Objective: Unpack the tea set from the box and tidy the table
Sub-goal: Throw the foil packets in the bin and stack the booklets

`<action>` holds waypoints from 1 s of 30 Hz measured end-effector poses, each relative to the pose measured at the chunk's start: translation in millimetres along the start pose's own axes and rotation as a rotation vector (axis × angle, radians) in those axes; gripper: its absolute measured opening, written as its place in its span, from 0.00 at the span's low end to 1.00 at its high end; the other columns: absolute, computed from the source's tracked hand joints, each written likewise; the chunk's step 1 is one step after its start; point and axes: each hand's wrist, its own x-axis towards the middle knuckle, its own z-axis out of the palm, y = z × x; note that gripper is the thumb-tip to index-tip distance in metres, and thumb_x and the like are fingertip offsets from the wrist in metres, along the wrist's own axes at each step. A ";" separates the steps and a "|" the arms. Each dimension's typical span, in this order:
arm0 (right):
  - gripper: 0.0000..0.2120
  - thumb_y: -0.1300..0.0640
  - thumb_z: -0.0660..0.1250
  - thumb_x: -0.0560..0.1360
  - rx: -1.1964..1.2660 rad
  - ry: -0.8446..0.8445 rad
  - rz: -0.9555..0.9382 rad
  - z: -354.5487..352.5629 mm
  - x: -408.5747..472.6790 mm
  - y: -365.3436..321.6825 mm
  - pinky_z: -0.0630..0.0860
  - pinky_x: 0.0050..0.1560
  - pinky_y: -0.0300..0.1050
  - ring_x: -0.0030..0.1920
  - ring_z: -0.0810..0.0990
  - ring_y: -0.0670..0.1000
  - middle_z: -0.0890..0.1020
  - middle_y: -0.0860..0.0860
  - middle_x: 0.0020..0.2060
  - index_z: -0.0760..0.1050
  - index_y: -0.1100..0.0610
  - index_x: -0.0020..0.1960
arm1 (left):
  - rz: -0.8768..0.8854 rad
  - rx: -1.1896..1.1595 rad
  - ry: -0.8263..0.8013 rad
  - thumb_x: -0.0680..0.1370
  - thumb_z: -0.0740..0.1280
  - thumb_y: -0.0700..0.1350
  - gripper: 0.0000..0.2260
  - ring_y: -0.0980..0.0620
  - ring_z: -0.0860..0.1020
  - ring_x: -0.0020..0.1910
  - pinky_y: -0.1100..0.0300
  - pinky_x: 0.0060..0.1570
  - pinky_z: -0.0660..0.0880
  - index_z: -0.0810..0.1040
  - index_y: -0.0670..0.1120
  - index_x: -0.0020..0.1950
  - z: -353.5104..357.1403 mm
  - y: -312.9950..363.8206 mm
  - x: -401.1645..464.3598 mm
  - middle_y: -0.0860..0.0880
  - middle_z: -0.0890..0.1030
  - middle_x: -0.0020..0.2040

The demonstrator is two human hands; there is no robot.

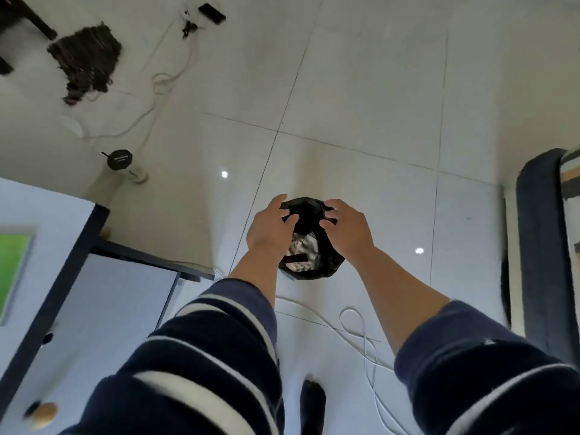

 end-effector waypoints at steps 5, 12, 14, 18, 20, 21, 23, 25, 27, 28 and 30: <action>0.21 0.57 0.63 0.79 -0.149 -0.023 -0.142 -35.5 -51.9 -59.0 0.72 0.60 0.47 0.64 0.76 0.54 0.77 0.53 0.64 0.68 0.51 0.71 | 0.098 0.107 0.049 0.80 0.62 0.47 0.21 0.48 0.77 0.61 0.54 0.59 0.74 0.64 0.54 0.74 -58.5 19.2 -58.8 0.54 0.77 0.66; 0.20 0.58 0.59 0.79 -0.292 -0.170 -0.377 -29.2 -147.7 -149.3 0.72 0.45 0.42 0.47 0.78 0.53 0.80 0.50 0.42 0.68 0.51 0.70 | -0.008 0.093 0.293 0.79 0.60 0.42 0.21 0.48 0.78 0.57 0.57 0.51 0.73 0.65 0.53 0.72 -160.3 -1.7 -177.8 0.54 0.77 0.65; 0.21 0.59 0.59 0.78 -0.304 -0.210 -0.467 -15.3 -173.5 -179.3 0.74 0.44 0.43 0.46 0.79 0.54 0.79 0.51 0.43 0.68 0.51 0.71 | -0.088 0.073 0.406 0.79 0.60 0.40 0.21 0.49 0.77 0.60 0.57 0.53 0.72 0.67 0.53 0.71 -190.6 -18.7 -212.0 0.54 0.79 0.63; 0.22 0.61 0.58 0.77 -0.345 -0.290 -0.636 24.4 -226.3 -227.2 0.75 0.51 0.45 0.58 0.79 0.58 0.78 0.56 0.60 0.69 0.51 0.71 | -0.233 -0.010 0.590 0.78 0.59 0.40 0.21 0.50 0.76 0.63 0.52 0.60 0.73 0.68 0.54 0.69 -237.4 -56.6 -272.5 0.54 0.79 0.62; 0.21 0.60 0.59 0.77 -0.379 -0.338 -0.715 47.3 -251.3 -246.9 0.75 0.55 0.47 0.61 0.77 0.58 0.78 0.56 0.61 0.70 0.52 0.70 | -0.287 -0.054 0.661 0.78 0.59 0.40 0.20 0.51 0.76 0.63 0.50 0.60 0.74 0.69 0.54 0.69 -254.2 -75.2 -299.0 0.53 0.80 0.62; 0.21 0.60 0.59 0.77 -0.394 -0.363 -0.748 58.9 -262.1 -255.8 0.75 0.56 0.48 0.61 0.77 0.58 0.78 0.55 0.62 0.70 0.52 0.70 | -0.319 -0.073 0.693 0.78 0.59 0.39 0.20 0.51 0.76 0.62 0.51 0.59 0.74 0.70 0.54 0.69 -261.3 -85.0 -310.8 0.53 0.79 0.62; 0.21 0.59 0.60 0.77 -0.411 -0.408 -0.801 81.6 -280.8 -271.2 0.75 0.59 0.48 0.64 0.76 0.56 0.77 0.54 0.65 0.70 0.51 0.70 | -0.395 -0.106 0.748 0.79 0.59 0.39 0.19 0.50 0.76 0.61 0.54 0.58 0.73 0.70 0.53 0.69 -273.3 -106.4 -332.1 0.53 0.78 0.63; 0.20 0.58 0.61 0.78 -0.417 -0.437 -0.835 103.3 -294.4 -284.6 0.75 0.60 0.48 0.64 0.75 0.55 0.75 0.52 0.67 0.70 0.51 0.70 | -0.473 -0.115 0.781 0.79 0.60 0.40 0.19 0.48 0.76 0.61 0.55 0.55 0.72 0.70 0.53 0.69 -283.0 -129.5 -348.9 0.53 0.77 0.65; 0.20 0.58 0.61 0.78 -0.432 -0.456 -0.859 124.2 -302.3 -296.1 0.77 0.57 0.49 0.62 0.77 0.56 0.76 0.53 0.66 0.71 0.51 0.69 | -0.534 -0.115 0.810 0.79 0.61 0.42 0.18 0.47 0.75 0.62 0.55 0.54 0.72 0.71 0.53 0.69 -290.6 -152.5 -360.2 0.52 0.75 0.67; 0.19 0.58 0.61 0.78 -0.446 -0.465 -0.869 134.5 -304.6 -301.3 0.78 0.56 0.48 0.61 0.78 0.56 0.76 0.53 0.65 0.71 0.51 0.69 | -0.559 -0.108 0.821 0.79 0.62 0.43 0.18 0.47 0.74 0.63 0.54 0.55 0.72 0.71 0.53 0.69 -294.0 -163.1 -363.8 0.51 0.74 0.68; 0.19 0.58 0.61 0.78 -0.481 -0.478 -0.881 153.4 -306.9 -311.9 0.76 0.56 0.47 0.61 0.77 0.56 0.76 0.53 0.65 0.70 0.52 0.69 | -0.602 -0.086 0.819 0.79 0.63 0.46 0.18 0.46 0.72 0.66 0.52 0.58 0.72 0.70 0.53 0.70 -301.2 -183.0 -366.8 0.49 0.73 0.69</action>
